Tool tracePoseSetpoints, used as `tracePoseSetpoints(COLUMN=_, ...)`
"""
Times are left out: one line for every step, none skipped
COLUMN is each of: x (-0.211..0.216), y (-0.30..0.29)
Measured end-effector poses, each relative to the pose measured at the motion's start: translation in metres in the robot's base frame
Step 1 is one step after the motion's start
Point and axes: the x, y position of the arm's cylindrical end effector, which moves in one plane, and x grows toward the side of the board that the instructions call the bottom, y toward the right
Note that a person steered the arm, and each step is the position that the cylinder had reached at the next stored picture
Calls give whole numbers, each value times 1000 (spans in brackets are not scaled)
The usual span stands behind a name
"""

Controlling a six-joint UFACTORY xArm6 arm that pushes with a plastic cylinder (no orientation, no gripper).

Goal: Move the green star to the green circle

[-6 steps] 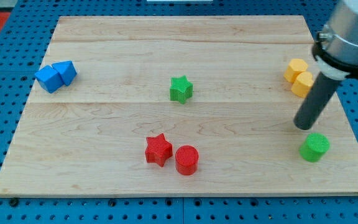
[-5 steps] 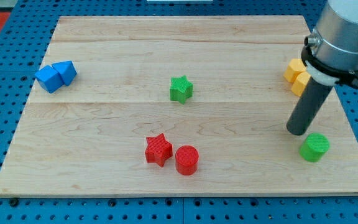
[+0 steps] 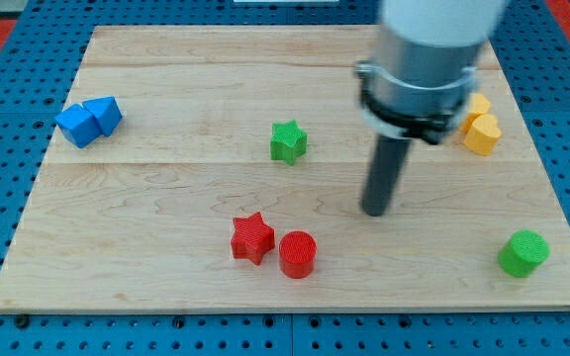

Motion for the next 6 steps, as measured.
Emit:
tracePoseSetpoints(x=-20, y=-76)
tracePoseSetpoints(x=-59, y=-154)
tracePoseSetpoints(x=-102, y=-182)
tracePoseSetpoints(x=-117, y=-133)
tracePoseSetpoints(x=-92, y=-48)
tracePoseSetpoints(x=-60, y=4)
